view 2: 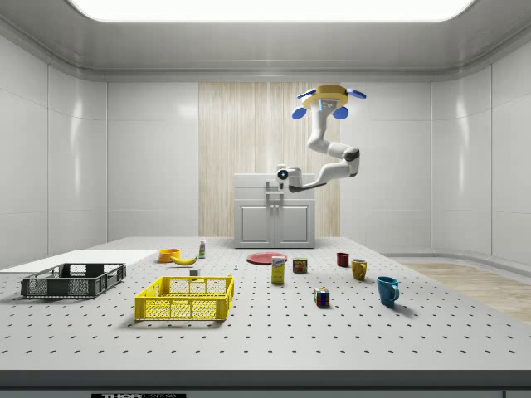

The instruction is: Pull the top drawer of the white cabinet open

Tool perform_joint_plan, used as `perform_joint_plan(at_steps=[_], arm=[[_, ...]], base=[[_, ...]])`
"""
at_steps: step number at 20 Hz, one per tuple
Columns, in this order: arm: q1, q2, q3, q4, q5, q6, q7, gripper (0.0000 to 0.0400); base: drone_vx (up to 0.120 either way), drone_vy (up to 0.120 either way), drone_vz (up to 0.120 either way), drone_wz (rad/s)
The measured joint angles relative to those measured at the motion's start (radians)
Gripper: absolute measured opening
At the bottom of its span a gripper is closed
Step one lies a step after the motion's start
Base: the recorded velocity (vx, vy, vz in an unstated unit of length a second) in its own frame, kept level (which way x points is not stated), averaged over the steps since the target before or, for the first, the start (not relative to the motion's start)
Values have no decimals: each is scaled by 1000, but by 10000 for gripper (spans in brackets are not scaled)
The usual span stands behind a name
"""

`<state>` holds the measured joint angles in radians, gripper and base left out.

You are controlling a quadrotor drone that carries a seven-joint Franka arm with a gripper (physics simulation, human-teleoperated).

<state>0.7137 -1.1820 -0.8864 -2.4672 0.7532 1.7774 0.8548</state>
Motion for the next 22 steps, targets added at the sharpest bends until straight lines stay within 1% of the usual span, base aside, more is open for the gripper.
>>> perform_joint_plan(at_steps=[3, 8, 15, 22], arm=[[3, -2, 8, -8, 5, 13, 0, 305], [12, -2, 40, -38, 32, 56, -7, 305], [31, 6, 102, -86, 90, 134, -26, 305], [61, 26, 172, -126, 167, 219, -53, 305]], base=[[0, 0, 0, 0], [0, 0, 0, 0], [0, 0, 0, 0], [0, 0, 0, 0]])
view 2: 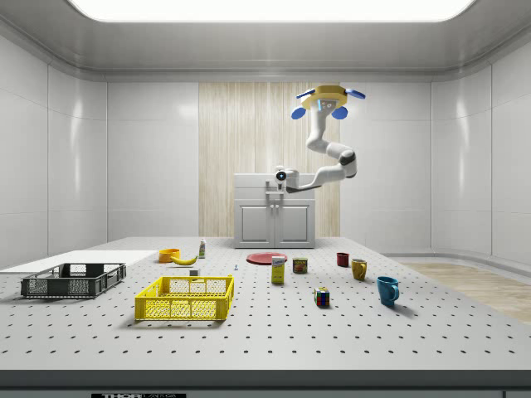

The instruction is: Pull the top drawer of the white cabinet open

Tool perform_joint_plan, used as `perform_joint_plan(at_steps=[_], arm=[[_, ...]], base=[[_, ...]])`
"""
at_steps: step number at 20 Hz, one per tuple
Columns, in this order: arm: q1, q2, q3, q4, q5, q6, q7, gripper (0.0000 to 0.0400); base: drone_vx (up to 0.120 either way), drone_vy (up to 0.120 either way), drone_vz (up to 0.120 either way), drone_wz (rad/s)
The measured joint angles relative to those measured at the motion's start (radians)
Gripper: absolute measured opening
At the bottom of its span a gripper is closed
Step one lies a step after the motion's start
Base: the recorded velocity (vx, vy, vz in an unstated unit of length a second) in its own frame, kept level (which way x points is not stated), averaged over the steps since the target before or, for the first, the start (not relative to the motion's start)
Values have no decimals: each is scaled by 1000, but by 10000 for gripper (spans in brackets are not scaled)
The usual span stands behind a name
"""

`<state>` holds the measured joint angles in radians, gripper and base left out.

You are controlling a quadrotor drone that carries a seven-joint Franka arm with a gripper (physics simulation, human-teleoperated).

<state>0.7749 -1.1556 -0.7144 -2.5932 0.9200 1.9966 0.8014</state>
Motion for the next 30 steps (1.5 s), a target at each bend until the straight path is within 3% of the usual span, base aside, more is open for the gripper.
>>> perform_joint_plan(at_steps=[14, 30], arm=[[74, 77, 131, -33, 174, 146, -76, 305], [63, 122, 164, -61, 255, 158, -150, 305]], base=[[0, 0, 0, 0], [0, 0, 0, 0]])
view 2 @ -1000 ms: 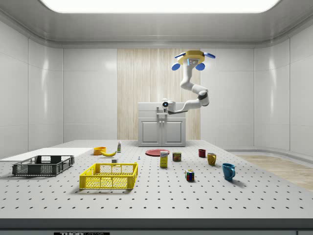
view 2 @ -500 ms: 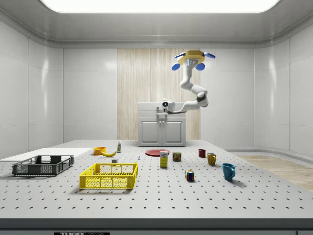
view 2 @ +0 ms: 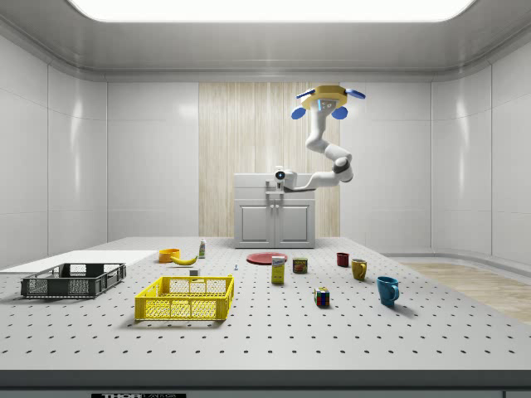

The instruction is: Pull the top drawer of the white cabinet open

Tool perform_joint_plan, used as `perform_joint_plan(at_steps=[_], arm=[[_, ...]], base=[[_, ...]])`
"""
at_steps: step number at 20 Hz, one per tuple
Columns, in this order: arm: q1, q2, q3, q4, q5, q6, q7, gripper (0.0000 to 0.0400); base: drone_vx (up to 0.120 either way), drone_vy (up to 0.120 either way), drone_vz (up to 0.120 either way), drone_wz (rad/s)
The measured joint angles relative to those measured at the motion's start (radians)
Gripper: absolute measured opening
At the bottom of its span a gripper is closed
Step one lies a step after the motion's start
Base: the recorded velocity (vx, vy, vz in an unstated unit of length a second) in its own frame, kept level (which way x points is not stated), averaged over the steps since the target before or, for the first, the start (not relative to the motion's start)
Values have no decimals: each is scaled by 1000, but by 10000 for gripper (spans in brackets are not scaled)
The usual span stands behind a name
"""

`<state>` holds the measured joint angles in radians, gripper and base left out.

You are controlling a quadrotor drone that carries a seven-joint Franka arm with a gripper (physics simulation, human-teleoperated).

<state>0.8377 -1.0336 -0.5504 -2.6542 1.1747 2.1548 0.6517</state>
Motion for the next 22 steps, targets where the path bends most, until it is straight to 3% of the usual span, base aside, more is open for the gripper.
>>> perform_joint_plan(at_steps=[9, 22], arm=[[19, 53, 56, 7, 89, 35, -45, 305], [43, 168, 164, 44, 261, 83, -128, 305]], base=[[0, 0, 0, 0], [0, 0, 0, 0]])
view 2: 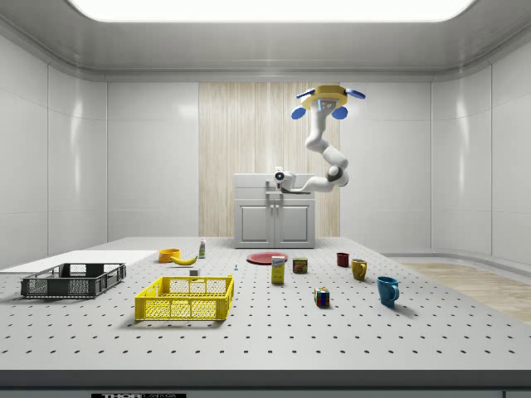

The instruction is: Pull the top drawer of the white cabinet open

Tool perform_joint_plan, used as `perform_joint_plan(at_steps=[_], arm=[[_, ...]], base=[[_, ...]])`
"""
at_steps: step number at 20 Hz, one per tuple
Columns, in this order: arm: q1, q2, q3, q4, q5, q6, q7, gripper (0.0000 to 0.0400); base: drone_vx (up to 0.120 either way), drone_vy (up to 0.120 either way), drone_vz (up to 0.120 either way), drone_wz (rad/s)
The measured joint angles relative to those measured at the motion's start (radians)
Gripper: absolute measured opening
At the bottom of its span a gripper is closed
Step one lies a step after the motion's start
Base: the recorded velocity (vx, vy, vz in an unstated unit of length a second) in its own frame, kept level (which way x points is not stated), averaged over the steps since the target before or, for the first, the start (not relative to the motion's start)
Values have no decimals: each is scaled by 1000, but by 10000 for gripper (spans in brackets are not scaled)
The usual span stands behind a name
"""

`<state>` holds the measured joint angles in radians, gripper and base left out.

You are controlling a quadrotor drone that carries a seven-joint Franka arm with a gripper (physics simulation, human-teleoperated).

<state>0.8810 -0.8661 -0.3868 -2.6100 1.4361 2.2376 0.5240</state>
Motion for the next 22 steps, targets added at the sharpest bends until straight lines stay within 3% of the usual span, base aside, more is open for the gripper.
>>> perform_joint_plan(at_steps=[22], arm=[[-74, 138, 159, 60, 184, -19, -72, 305]], base=[[0, 0, 0, 0]])
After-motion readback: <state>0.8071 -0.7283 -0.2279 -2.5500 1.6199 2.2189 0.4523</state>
